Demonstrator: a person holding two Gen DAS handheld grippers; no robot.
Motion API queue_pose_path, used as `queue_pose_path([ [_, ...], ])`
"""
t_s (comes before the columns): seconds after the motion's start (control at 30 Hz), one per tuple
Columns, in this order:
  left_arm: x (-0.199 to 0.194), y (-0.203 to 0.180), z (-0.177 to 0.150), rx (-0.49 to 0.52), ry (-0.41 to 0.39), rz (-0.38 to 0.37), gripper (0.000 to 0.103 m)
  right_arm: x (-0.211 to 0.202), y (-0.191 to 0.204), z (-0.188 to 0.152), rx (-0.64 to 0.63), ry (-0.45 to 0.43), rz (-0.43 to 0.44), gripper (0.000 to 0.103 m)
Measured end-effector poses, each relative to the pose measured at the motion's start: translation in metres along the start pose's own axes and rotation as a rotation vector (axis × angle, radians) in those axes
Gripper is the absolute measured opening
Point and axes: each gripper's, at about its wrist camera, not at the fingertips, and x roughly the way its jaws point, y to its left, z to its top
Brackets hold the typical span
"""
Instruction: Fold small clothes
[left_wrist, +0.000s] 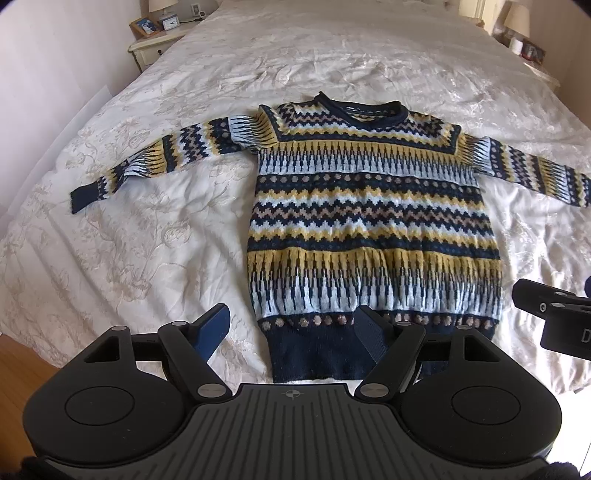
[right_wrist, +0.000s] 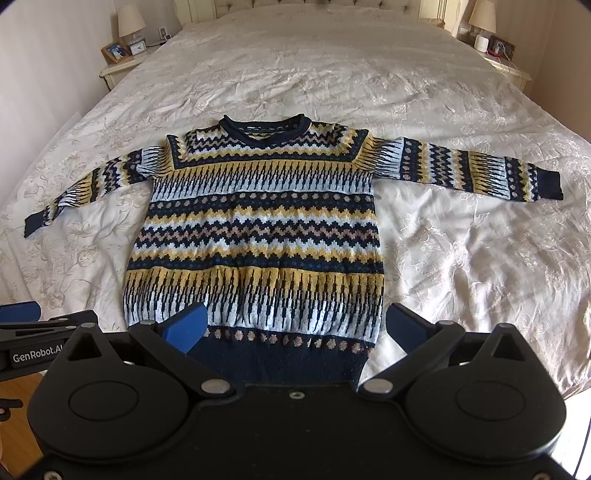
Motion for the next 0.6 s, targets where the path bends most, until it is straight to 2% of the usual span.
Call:
queue_pose_path([
  [0.6,0.051,-0.005,0.042,0.019,0.101,-0.004,0.073,0.057,-0.004,0.039,0.015,0.096,0.011,0.102],
])
